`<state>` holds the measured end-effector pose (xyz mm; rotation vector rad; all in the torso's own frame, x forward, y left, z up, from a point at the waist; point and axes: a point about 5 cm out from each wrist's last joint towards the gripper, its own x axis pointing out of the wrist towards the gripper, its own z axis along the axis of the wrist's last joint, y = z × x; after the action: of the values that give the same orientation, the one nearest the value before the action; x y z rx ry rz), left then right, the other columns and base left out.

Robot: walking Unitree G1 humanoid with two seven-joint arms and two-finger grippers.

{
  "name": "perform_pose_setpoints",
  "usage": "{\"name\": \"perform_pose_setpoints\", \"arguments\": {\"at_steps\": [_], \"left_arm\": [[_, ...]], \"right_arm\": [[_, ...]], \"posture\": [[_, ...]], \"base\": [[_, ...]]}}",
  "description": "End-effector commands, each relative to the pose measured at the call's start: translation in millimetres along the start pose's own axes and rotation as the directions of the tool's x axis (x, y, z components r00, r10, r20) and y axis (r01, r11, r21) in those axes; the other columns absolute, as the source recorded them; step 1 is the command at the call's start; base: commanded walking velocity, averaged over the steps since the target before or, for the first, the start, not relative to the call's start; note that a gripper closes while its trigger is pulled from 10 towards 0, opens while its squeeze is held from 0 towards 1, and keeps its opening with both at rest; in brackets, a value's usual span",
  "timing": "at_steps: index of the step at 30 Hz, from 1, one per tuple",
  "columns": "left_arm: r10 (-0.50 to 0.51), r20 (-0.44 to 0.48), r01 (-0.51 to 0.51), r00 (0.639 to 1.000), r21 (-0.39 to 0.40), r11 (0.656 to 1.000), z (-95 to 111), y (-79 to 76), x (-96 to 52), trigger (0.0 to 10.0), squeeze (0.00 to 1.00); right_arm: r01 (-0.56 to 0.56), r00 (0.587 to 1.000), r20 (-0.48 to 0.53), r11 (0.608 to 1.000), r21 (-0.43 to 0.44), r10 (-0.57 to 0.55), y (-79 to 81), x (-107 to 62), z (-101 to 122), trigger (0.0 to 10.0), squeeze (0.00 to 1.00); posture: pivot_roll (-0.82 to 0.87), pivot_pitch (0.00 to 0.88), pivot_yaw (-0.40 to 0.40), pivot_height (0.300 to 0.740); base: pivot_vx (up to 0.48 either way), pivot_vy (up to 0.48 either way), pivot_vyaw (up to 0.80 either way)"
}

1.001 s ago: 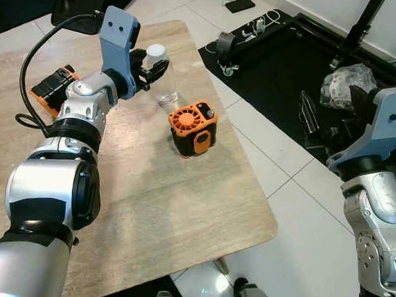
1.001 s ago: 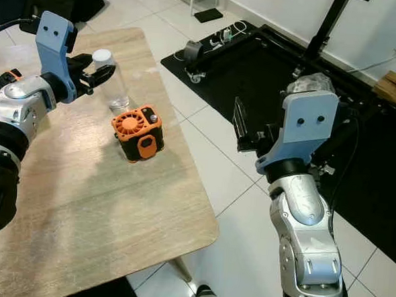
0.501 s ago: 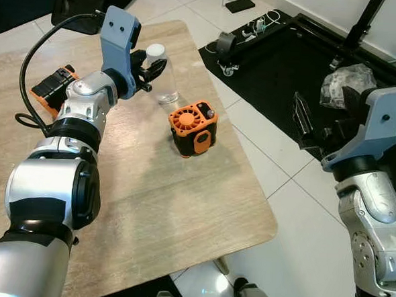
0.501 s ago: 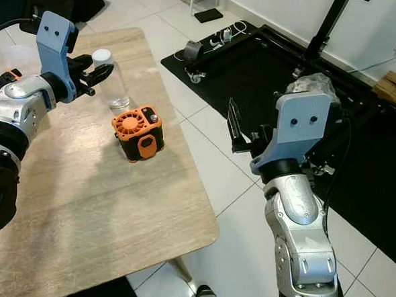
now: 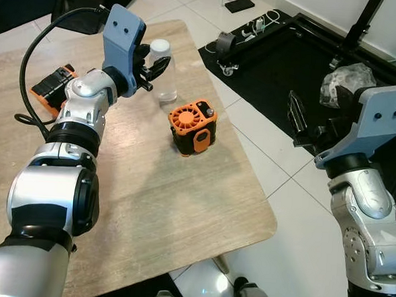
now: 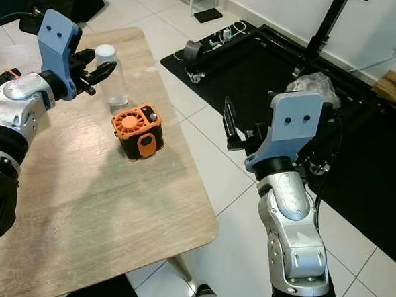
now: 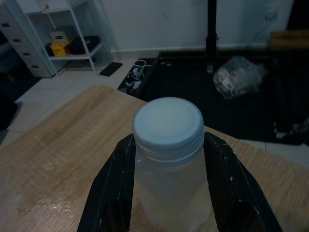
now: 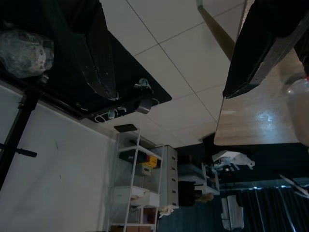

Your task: Restocking fridge

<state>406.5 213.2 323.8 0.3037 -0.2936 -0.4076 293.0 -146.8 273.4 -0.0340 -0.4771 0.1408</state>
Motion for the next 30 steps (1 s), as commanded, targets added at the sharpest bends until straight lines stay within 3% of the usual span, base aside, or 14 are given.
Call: {"name": "perform_pose_setpoints", "arguments": {"at_steps": [1,2,4,7,11,18,25,27,30], "left_arm": [[0.056,0.055,-0.057,0.997,0.017,0.998,13.0,14.5,-8.2,10.0,0.00],[0.064,0.077,-0.064,0.995,0.005,0.998,14.8,13.9,-10.8,10.0,0.00],[0.100,0.099,-0.106,0.990,0.061,0.992,15.7,11.1,-17.1,10.0,0.00],[0.143,0.121,-0.148,0.982,0.033,0.988,15.3,4.5,-24.6,10.0,0.00],[0.177,0.136,-0.186,0.975,0.051,0.981,16.6,-2.6,-32.9,10.0,0.00],[0.243,0.124,-0.247,0.962,0.014,0.969,15.1,-32.9,-57.9,10.0,0.00],[0.338,0.025,-0.339,0.941,0.032,0.940,3.2,-52.0,-84.5,10.0,0.00],[0.398,-0.043,-0.396,0.917,0.033,0.917,-9.7,-67.5,-100.6,10.0,0.00],[0.428,-0.075,-0.426,0.901,0.041,0.904,-16.0,-74.3,-107.6,10.0,0.00]], "right_arm": [[-0.003,1.000,0.002,1.000,-0.002,0.003,1.4,-1.3,-2.5,10.0,0.00],[-0.006,1.000,0.003,1.000,0.002,0.006,2.6,-0.9,-3.5,10.0,0.00],[-0.010,1.000,0.002,1.000,0.008,0.010,4.0,-0.1,-5.3,10.0,0.00],[-0.013,1.000,0.000,1.000,0.011,0.013,4.8,1.0,-8.0,10.0,0.00],[-0.016,1.000,-0.002,1.000,0.013,0.016,5.4,0.9,-9.8,10.0,0.00],[-0.026,1.000,-0.013,0.999,0.021,0.026,7.5,-1.0,-15.6,10.0,0.00],[-0.039,0.999,-0.025,0.999,0.031,0.039,11.7,-1.9,-22.4,10.0,0.00],[-0.048,0.998,-0.032,0.998,0.038,0.049,14.0,-1.4,-27.1,10.0,0.00],[-0.052,0.998,-0.037,0.998,0.041,0.053,15.0,-1.2,-29.4,10.0,0.00]], "posture": [[-0.16,0.235,0.044,0.740],[-0.15,0.229,0.045,0.740],[-0.14,0.225,0.047,0.740],[-0.13,0.218,0.050,0.740],[-0.12,0.218,0.051,0.740],[-0.09,0.209,0.057,0.740],[-0.06,0.200,0.058,0.740],[-0.05,0.193,0.054,0.740],[-0.05,0.191,0.049,0.740]], "base": [[0.000,0.000,0.00],[0.000,0.000,0.00],[0.000,0.000,0.00],[0.000,0.000,0.00],[0.000,0.000,0.00],[0.000,0.000,0.00],[0.000,0.000,0.00],[0.000,0.000,0.00],[0.000,0.000,0.00]]}}
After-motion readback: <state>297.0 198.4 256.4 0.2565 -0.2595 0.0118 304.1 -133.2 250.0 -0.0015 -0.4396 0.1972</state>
